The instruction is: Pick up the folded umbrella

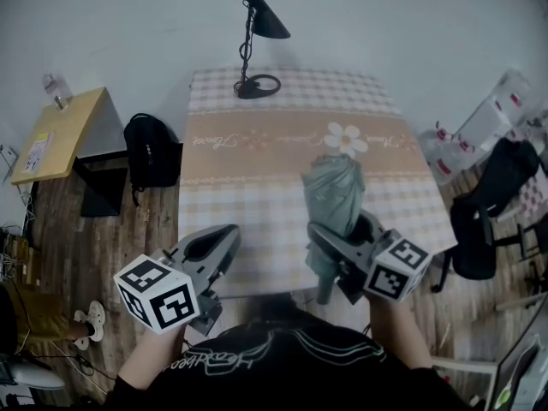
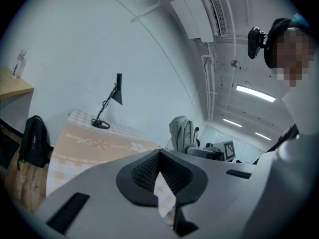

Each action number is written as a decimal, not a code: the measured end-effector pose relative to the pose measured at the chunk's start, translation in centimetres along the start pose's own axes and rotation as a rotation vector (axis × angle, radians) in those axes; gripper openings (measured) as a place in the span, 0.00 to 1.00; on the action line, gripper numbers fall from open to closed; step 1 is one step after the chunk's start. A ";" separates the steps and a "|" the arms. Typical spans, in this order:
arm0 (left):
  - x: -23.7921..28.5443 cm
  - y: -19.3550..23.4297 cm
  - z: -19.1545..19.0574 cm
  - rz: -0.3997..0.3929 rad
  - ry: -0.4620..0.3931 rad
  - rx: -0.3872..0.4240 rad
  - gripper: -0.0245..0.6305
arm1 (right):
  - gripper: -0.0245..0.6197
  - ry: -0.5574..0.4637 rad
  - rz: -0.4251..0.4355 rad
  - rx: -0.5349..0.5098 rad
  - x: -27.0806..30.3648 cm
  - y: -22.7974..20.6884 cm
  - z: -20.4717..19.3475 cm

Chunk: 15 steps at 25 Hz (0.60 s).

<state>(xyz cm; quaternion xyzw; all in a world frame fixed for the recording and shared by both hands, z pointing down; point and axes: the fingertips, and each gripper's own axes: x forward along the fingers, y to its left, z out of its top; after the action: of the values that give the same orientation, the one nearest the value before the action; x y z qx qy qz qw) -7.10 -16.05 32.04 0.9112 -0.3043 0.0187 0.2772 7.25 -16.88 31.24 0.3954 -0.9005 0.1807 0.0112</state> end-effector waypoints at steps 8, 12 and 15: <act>-0.4 -0.4 0.2 -0.016 0.000 0.018 0.03 | 0.51 -0.024 -0.012 -0.008 -0.8 1.2 0.5; -0.3 -0.6 0.0 -0.028 0.002 0.013 0.03 | 0.50 -0.038 -0.034 -0.011 -1.3 1.1 0.4; -0.1 -0.9 -0.1 -0.041 0.005 0.019 0.03 | 0.50 -0.050 -0.051 0.003 -1.8 0.8 0.3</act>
<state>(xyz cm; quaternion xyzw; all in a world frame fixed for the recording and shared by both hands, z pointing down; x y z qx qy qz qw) -6.64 -15.32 31.66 0.9197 -0.2847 0.0181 0.2698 7.91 -15.19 30.41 0.4227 -0.8899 0.1715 -0.0074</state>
